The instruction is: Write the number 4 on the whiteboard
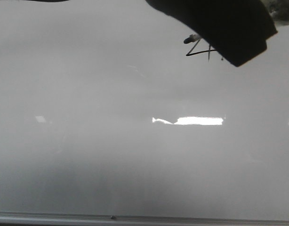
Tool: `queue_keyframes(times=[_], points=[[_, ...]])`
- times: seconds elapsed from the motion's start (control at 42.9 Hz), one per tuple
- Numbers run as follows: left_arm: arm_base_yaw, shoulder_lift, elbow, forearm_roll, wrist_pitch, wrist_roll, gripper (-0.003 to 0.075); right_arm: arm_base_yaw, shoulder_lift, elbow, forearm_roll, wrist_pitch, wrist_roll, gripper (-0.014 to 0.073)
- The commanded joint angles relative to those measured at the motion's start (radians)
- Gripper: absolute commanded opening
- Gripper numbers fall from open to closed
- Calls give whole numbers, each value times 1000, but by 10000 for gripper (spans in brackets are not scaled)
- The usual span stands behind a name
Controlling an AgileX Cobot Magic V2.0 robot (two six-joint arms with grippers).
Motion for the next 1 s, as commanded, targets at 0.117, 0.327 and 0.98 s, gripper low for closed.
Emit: queue_keyframes(times=[0.117, 0.327, 0.98], points=[[-10, -22, -36, -38, -99, 5, 340, -1, -11, -32, 51, -36, -10, -60], [-10, -22, -36, -38, -97, 5, 177, -1, -11, -32, 51, -36, -10, -60], [-4, -24, -48, 40, -93, -95, 123, -3, -43, -32, -34, -98, 84, 549]])
